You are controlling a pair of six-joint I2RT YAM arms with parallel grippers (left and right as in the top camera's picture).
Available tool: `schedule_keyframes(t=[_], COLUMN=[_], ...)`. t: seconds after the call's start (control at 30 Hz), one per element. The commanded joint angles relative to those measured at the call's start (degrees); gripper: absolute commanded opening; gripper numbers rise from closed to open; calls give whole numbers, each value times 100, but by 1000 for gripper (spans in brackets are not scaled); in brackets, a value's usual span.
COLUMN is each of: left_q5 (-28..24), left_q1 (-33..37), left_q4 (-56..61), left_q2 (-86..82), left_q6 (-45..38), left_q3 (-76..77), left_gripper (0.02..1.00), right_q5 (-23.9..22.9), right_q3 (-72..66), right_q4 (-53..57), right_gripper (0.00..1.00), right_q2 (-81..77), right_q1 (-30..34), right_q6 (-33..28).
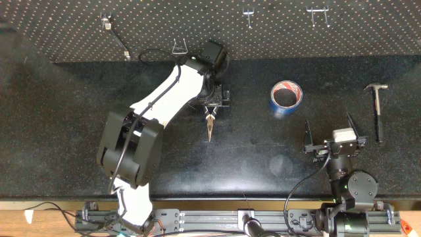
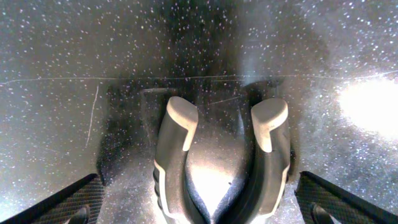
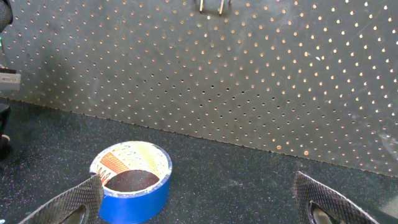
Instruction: Place Tools Onto Pegboard
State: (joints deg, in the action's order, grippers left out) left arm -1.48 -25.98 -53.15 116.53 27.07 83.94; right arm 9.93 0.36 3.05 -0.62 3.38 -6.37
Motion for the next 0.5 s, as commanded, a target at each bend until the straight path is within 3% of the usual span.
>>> schedule_keyframes(t=[0.03, 0.27, 0.4, 0.5], left_q5=[146, 238, 391, 404], left_q1=[-2, -9, -114, -142], left_q4=[2, 0, 2, 4], left_q2=[122, 129, 129, 129], left_q6=[52, 50, 52, 57], left_q3=[127, 125, 127, 127], left_gripper=[967, 969, 901, 796], right_q5=[-48, -48, -48, -48], right_q3=[-13, -13, -13, -13], right_q4=[37, 37, 37, 37], right_gripper=[996, 993, 996, 993], right_q2=[57, 57, 57, 57], right_q1=[28, 28, 28, 28], right_q6=[-37, -37, -37, -37])
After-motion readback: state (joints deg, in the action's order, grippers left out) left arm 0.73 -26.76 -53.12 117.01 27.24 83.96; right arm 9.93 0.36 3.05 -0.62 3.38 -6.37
